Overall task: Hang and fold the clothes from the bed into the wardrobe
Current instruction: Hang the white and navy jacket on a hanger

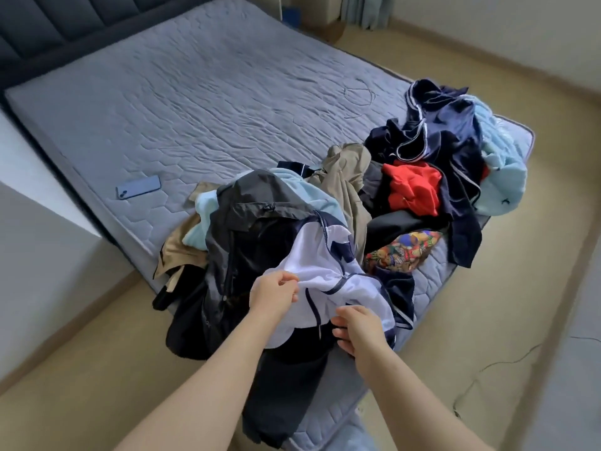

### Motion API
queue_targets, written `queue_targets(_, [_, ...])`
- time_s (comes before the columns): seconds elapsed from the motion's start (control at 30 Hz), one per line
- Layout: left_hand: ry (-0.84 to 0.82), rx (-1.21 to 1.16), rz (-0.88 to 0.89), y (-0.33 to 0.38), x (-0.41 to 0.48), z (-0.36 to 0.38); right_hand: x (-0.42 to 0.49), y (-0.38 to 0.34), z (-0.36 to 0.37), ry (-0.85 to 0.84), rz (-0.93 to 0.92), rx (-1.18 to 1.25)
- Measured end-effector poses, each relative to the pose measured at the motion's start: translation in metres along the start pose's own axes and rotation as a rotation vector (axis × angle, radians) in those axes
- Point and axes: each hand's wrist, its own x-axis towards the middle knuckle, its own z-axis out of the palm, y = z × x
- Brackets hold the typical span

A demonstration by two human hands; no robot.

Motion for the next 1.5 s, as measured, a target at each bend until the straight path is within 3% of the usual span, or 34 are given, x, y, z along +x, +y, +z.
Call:
queue_targets(0.3, [0.028,0.006,-0.199,0.033,0.09,0.084,0.093,-0.025,-0.038,-0.033,0.174,-0.077])
queue_targets(0.4, [0.091,-0.048,-0.296,0.045,0.124,0.112,0.115,-0.027,-0.057,-0.022,0.188,-0.034])
queue_targets(0.67, [0.109,0.103,-0.339,0.066,0.166,0.149,0.128,-0.025,-0.083,0.08,0.161,0.094])
queue_targets(0.73, [0.109,0.017,-0.331,0.063,0.158,0.146,0.127,-0.029,-0.082,0.069,0.166,0.091])
queue_targets(0.8, [0.09,-0.213,-0.328,0.059,0.143,0.141,0.128,-0.035,-0.08,0.069,0.155,0.08])
queue_targets(0.9, [0.098,-0.496,-0.351,0.057,0.111,0.122,0.128,-0.049,-0.071,0.062,0.071,0.002])
queue_targets(1.1, [-0.034,-0.647,-0.359,0.062,0.043,0.053,0.109,-0.06,-0.039,0.084,-0.17,-0.413])
queue_targets(1.2, [-0.137,-0.812,-0.279,0.072,0.008,0.01,0.087,-0.062,-0.017,0.098,-0.351,-0.681])
queue_targets(1.3, [-0.185,-0.856,-0.143,0.082,-0.024,-0.021,0.066,-0.068,0.004,0.005,-0.452,-0.904])
queue_targets(1.37, [-0.122,-0.892,-0.079,0.082,-0.045,-0.043,0.045,-0.072,0.019,-0.046,-0.501,-0.907])
queue_targets(1.5, [0.185,-0.893,-0.081,0.067,-0.074,-0.088,-0.002,-0.08,0.051,-0.157,-0.672,-0.62])
